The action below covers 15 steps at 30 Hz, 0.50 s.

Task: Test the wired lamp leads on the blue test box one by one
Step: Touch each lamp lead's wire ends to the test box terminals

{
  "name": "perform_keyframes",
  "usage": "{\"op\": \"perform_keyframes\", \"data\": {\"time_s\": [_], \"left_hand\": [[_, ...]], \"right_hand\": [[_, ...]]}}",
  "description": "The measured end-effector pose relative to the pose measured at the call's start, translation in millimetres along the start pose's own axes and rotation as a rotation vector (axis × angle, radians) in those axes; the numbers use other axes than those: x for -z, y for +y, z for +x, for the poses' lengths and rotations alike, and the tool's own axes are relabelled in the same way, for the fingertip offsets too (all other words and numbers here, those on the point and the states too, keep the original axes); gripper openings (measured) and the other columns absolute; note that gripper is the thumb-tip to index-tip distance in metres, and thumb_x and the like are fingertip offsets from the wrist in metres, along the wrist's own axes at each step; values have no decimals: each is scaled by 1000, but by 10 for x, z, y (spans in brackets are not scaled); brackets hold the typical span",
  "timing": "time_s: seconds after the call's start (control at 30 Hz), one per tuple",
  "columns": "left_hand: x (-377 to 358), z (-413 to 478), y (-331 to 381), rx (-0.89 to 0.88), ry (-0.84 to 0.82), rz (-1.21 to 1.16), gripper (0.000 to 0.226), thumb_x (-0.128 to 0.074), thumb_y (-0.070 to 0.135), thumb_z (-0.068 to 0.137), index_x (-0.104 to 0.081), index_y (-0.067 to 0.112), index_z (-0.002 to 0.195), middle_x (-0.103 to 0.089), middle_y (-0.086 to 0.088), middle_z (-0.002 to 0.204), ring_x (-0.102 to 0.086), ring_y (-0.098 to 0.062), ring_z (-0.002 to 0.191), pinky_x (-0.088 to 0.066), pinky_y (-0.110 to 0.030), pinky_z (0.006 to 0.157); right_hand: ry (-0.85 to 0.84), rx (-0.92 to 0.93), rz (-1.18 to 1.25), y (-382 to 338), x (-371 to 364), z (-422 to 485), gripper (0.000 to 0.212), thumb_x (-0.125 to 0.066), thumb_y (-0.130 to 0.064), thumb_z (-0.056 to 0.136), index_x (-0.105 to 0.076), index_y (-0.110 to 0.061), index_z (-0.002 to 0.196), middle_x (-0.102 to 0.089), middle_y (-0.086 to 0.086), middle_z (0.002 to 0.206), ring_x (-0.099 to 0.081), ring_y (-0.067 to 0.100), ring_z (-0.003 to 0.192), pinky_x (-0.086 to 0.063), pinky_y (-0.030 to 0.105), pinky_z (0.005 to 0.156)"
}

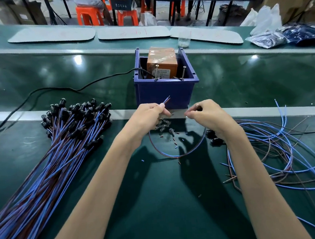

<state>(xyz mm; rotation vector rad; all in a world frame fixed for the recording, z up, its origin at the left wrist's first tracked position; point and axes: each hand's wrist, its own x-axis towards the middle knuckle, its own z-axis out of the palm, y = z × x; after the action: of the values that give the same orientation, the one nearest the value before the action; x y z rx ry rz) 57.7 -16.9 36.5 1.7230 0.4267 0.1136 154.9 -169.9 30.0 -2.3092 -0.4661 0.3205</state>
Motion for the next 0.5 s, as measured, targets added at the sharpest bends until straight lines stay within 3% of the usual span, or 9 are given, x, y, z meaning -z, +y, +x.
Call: {"op": "perform_keyframes", "data": {"time_s": [0.1,0.17,0.27,0.33,0.4,0.5], "left_hand": [[-41,20,-35,-27,42,-115,37,-38,11,102,-63,15,75,-37,9,55,-30,-6,51,-26,-14,45],[-70,23,-41,-50,97,-237,35,-40,11,103,-64,15,77,-40,10,54,-34,-5,53,-29,-15,50],[-75,28,-9,-18,131,-470,31,-43,11,102,-67,12,82,-46,10,55,-40,-2,51,-36,-12,49],[-57,29,30,20,114,-663,27,-43,9,101,-66,8,87,-44,4,63,-42,-1,49,-37,-11,46],[-28,23,68,57,94,-851,24,-42,9,101,-64,5,91,-43,2,66,-43,-1,47,-38,-10,46],[4,8,102,95,87,-1034,21,-45,13,101,-63,5,94,-45,1,67,-46,-2,47,-40,-10,46]], "right_hand": [[-57,31,214,-42,-45,13,32,-51,-45,96,-67,-25,77,-66,-3,87,-60,11,85,-48,24,79],[-100,30,388,-84,-48,-20,35,-45,-53,95,-63,-25,83,-64,-5,75,-57,7,66,-52,25,68],[-131,86,549,-121,-48,-71,26,-56,-43,94,-69,-22,88,-45,-11,56,-37,3,51,-37,14,48],[-173,140,692,-164,-39,-104,10,-64,-22,92,-74,-18,90,-43,-11,62,-36,2,54,-32,10,46],[-253,181,864,-218,-20,-140,13,-63,-14,89,-76,-16,89,-56,-2,75,-45,1,58,-33,10,44],[-362,196,938,-264,14,-187,32,-55,-42,85,-75,-21,98,-67,-2,86,-57,2,61,-33,9,42]]}}
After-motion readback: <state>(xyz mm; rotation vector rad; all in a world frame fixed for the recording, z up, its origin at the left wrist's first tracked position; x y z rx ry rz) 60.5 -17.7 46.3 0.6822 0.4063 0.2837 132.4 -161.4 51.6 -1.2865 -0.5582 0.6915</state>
